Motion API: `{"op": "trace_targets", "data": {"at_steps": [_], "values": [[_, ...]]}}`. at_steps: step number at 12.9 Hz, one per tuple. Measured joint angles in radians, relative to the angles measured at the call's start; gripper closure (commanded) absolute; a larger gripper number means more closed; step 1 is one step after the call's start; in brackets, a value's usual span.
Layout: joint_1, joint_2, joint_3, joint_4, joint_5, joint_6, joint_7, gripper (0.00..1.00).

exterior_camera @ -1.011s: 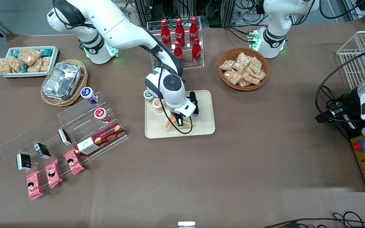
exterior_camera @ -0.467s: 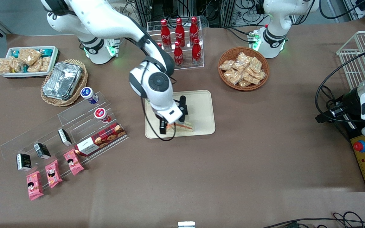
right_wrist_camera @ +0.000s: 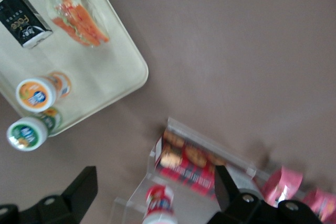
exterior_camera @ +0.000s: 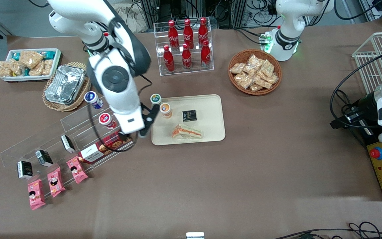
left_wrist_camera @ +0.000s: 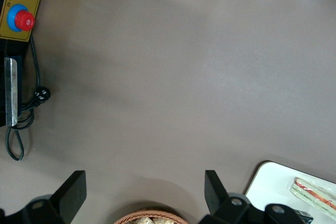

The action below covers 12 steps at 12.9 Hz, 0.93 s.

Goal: Place sandwich on tray

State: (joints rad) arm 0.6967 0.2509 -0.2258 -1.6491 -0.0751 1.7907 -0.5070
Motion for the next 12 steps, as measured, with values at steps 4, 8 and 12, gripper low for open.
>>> {"op": "trace_targets", "data": {"at_steps": [4, 8, 12], "values": [[-0.149, -0.129, 0.000, -0.003, -0.002, -0.107, 0.085, 0.01], [-0.357, -0.184, 0.000, -0.005, 0.065, -0.111, 0.122, 0.01], [-0.542, -0.242, 0.016, -0.005, 0.081, -0.135, 0.151, 0.01]]}}
